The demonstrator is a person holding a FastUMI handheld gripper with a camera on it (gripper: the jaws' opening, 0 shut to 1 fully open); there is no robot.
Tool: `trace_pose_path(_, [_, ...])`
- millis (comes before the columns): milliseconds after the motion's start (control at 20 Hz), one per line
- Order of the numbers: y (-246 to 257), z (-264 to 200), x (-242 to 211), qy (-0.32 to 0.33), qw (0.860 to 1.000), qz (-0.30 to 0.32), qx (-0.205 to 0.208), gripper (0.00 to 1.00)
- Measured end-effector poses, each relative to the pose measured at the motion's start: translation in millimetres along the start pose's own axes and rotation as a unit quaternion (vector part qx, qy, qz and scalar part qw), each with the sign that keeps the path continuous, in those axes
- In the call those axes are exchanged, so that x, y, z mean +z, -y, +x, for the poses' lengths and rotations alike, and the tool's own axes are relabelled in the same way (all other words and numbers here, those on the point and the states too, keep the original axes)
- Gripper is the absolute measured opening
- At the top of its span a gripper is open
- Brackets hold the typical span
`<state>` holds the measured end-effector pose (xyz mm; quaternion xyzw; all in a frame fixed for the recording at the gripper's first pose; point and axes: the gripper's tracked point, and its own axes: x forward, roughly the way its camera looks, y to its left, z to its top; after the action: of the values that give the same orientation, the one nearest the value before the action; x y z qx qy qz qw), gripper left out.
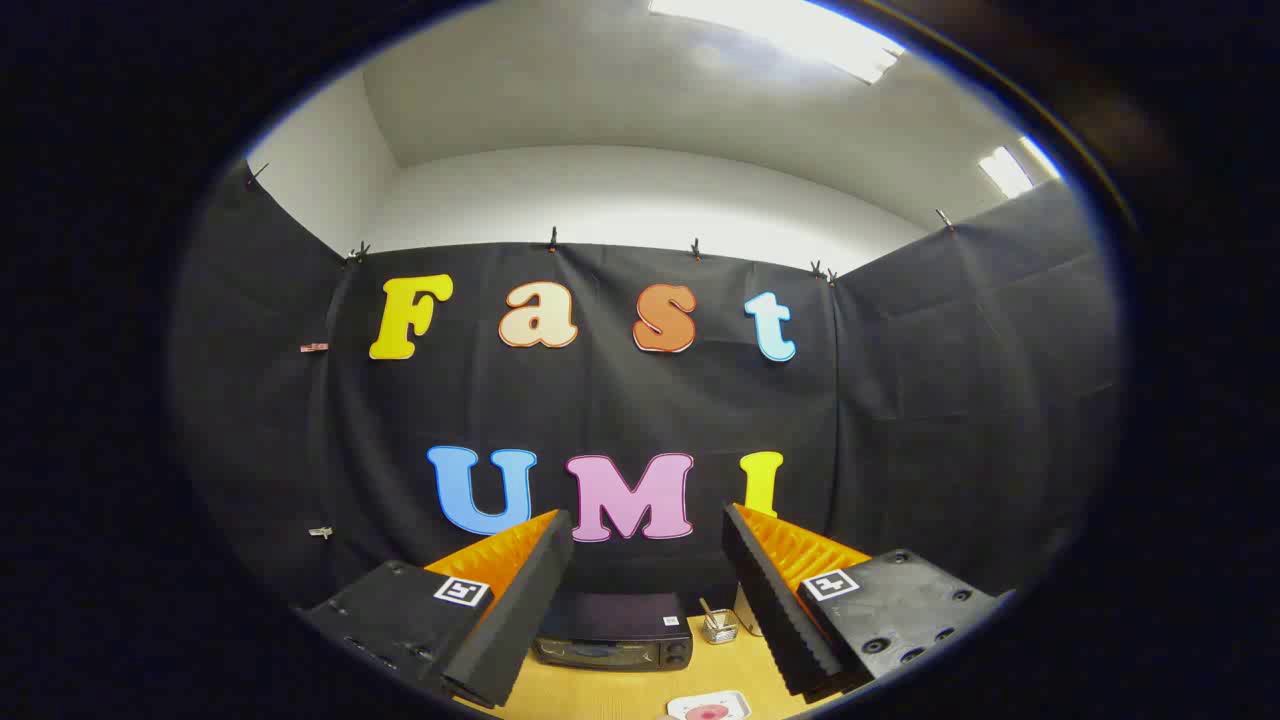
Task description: Open the toaster oven, put the food inside, and close the toaster oven door.
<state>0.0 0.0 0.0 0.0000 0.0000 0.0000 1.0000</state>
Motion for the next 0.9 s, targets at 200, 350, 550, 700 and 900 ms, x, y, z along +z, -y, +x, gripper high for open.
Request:
trace_pose_path(200, [2.3,3.9,4.2,0.004,1.0,0.003,0.002,0.98])
trace_pose_path(350, [3.6,5.8,5.8,0.005,1.0,0.007,0.004,0.98])
trace_pose_path(550, [6.0,4.7,5.5,0.004,1.0,0.012,0.006,0.98])
trace_pose_path(700, [6.6,2.8,8.8,0.009,1.0,0.007,0.004,0.97])
trace_pose_path(900, [6.3,1.3,11.7,0.014,1.0,0.008,0.003,0.97])
